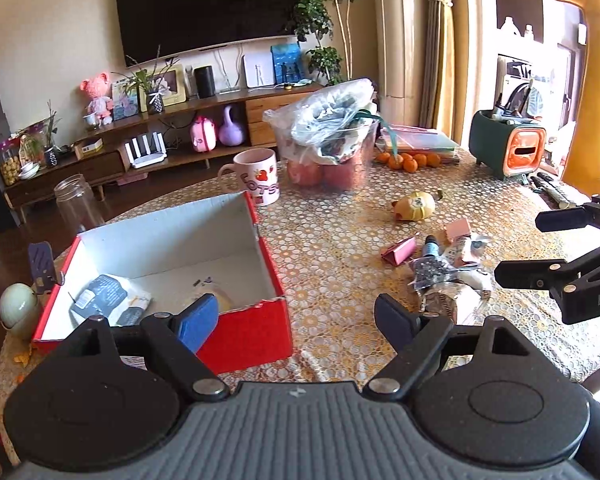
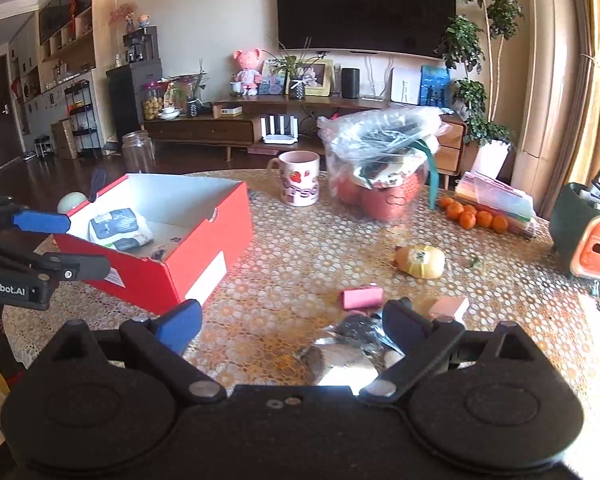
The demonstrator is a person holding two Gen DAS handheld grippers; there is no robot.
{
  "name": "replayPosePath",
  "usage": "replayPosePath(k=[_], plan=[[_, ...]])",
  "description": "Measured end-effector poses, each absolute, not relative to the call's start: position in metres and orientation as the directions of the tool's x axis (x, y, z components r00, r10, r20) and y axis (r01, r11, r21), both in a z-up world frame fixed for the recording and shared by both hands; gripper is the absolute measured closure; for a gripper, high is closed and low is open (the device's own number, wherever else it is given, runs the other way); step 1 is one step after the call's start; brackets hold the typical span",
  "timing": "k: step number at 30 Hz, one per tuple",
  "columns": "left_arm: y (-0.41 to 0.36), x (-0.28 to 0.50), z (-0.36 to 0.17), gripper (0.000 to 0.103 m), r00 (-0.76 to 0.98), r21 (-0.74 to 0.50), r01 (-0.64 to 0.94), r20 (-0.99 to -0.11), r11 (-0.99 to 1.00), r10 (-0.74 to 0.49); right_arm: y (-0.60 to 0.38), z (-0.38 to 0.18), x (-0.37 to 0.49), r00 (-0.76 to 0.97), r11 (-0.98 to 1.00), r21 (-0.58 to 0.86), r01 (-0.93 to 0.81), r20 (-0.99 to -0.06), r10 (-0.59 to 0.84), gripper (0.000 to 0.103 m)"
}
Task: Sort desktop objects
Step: 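Withdraw both open tools from the box back over the table items, then grasp the black bag with the left tool while the right tool grasps the white pouch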
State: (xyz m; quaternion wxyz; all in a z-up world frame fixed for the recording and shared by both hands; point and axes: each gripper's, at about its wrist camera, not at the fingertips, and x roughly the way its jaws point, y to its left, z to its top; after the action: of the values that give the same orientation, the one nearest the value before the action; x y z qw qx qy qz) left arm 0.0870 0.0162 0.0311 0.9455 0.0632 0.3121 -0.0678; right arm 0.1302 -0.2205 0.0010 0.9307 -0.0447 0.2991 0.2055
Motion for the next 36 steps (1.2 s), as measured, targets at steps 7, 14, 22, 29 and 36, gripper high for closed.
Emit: replayPosePath(k=[7,14,22,29,36], plan=[[-0.023,0.077,0.013,0.000,0.802,0.047,0.237,-0.573,0.970,-0.168,-0.264,-0.019,0.114,0.765,0.949,0.074,-0.306,-0.575,0.291,0.005],[-0.056,0.078,-0.005,0.000,0.783,0.036,0.296,-0.582,0.954,-0.221,-0.296,-0.036,0.109,0.770,0.966,0.073,-0.246,-0.591,0.241,0.005],[-0.086,0.091,-0.027,0.000,0.770,0.062,0.357,-0.584,0.932,-0.257,-0.314,-0.048,0.122,0.767,0.970,0.073,-0.231,-0.600,0.228,0.005],[-0.104,0.111,-0.049,0.000,0.745,0.077,0.390,-0.611,0.917,-0.266,-0.315,-0.062,0.144,0.746,0.969,0.071,-0.236,-0.626,0.228,0.007],[-0.116,0.139,-0.068,0.000,0.710,0.063,0.425,-0.642,0.903,-0.289,-0.309,-0.082,0.176,0.713,0.969,0.089,-0.229,-0.662,0.229,0.008]])
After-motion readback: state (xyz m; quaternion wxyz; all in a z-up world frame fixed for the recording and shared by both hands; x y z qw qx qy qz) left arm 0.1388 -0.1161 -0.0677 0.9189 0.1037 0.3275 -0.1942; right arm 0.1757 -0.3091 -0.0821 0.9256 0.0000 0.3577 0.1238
